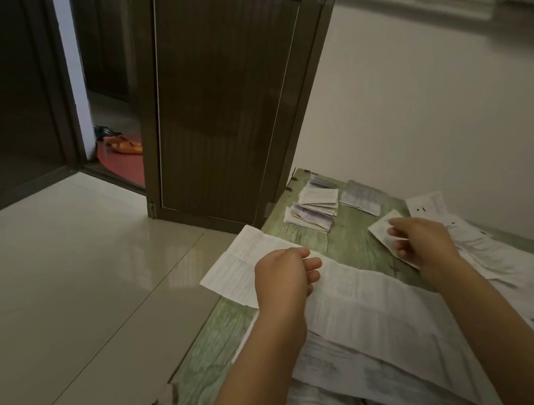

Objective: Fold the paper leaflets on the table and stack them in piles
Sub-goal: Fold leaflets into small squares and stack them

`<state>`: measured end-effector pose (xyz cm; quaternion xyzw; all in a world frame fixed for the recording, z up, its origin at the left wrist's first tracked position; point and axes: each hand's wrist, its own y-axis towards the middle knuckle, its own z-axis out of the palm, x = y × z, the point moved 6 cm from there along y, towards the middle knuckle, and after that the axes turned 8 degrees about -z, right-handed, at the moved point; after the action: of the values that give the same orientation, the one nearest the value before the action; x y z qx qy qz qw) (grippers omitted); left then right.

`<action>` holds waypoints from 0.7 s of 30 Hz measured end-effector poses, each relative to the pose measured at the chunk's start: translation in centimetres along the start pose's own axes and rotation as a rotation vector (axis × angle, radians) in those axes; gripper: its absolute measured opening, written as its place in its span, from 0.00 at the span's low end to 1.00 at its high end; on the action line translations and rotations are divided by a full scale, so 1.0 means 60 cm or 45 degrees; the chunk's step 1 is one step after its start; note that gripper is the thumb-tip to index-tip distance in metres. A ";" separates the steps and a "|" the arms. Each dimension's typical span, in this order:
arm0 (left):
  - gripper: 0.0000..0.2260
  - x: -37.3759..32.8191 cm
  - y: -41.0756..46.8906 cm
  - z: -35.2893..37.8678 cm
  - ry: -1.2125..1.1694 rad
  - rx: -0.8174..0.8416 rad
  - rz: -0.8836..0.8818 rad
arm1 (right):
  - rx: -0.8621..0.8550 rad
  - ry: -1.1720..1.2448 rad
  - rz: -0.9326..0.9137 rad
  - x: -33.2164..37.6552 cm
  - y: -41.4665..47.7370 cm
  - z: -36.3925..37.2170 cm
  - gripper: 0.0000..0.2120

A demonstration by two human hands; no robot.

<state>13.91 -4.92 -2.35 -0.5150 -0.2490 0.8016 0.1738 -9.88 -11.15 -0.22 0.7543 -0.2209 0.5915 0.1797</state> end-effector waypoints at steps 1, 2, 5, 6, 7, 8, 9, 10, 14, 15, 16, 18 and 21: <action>0.09 0.003 -0.004 0.008 0.055 0.028 0.006 | -0.052 0.012 -0.025 0.000 -0.008 -0.031 0.02; 0.07 0.005 -0.004 0.013 0.105 0.054 0.014 | -0.118 0.009 -0.052 -0.002 -0.014 -0.057 0.03; 0.04 0.019 -0.009 0.037 0.234 0.089 -0.002 | -0.463 -0.234 -0.194 -0.016 -0.026 -0.152 0.10; 0.04 0.024 -0.009 0.041 0.261 0.084 -0.008 | -0.554 -0.353 -0.236 -0.022 -0.027 -0.172 0.11; 0.04 0.028 -0.009 0.046 0.282 0.083 -0.014 | -0.569 -0.477 -0.274 -0.028 -0.027 -0.179 0.12; 0.03 0.033 -0.012 0.056 0.305 0.093 -0.013 | -0.532 -0.595 -0.318 -0.035 -0.023 -0.183 0.13; 0.03 0.038 -0.014 0.064 0.325 0.106 -0.005 | -0.454 -0.701 -0.385 -0.041 -0.018 -0.178 0.12; 0.05 0.044 -0.014 0.077 0.349 0.118 0.001 | -0.382 -0.770 -0.439 -0.049 -0.016 -0.175 0.12; 0.05 0.062 -0.010 0.101 0.419 0.161 0.049 | -0.206 -0.825 -0.551 -0.072 -0.021 -0.152 0.14; 0.04 0.068 -0.007 0.111 0.445 0.168 0.062 | -0.168 -0.813 -0.567 -0.076 -0.020 -0.152 0.13; 0.04 0.070 -0.005 0.116 0.465 0.172 0.076 | -0.143 -0.809 -0.577 -0.073 -0.023 -0.152 0.10; 0.04 0.071 -0.001 0.118 0.477 0.170 0.098 | -0.122 -0.935 -0.677 -0.072 -0.024 -0.147 0.13; 0.04 0.072 0.002 0.128 0.473 0.177 0.109 | -0.019 -1.169 -0.698 -0.091 -0.014 -0.142 0.16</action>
<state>5.14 -4.40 -2.98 -0.6508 -0.1348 0.7148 0.2175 -17.45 -5.25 -3.53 0.9643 -0.0757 0.1302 0.2179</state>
